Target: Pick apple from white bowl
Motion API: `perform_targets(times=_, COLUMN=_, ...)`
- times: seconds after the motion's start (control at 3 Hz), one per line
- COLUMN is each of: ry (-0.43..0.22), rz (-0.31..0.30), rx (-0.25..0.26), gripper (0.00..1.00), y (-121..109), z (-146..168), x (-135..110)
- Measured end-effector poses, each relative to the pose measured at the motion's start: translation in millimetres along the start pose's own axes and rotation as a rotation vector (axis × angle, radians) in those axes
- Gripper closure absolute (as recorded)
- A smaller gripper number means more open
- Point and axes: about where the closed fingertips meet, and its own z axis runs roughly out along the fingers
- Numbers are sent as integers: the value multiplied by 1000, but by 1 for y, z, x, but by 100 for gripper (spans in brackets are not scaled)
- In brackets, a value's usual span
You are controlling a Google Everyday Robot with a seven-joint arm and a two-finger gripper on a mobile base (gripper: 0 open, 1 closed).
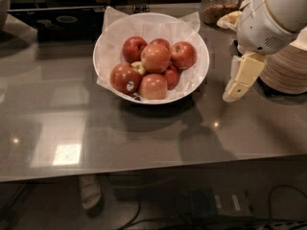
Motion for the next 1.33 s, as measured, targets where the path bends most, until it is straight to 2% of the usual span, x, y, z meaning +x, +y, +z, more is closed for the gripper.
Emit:
perform_targets(times=0.67, ry=-140, rz=-66, rx=71, gripper=0, y=-25, z=6, x=-29)
perform_targets(times=1.0, ry=-185, rz=-84, rx=91, gripper=0, y=-34, z=8, x=-39)
perform_targets(times=1.33, ry=-209, rz=-92, rx=104, gripper=11, y=-42, z=14, x=-43)
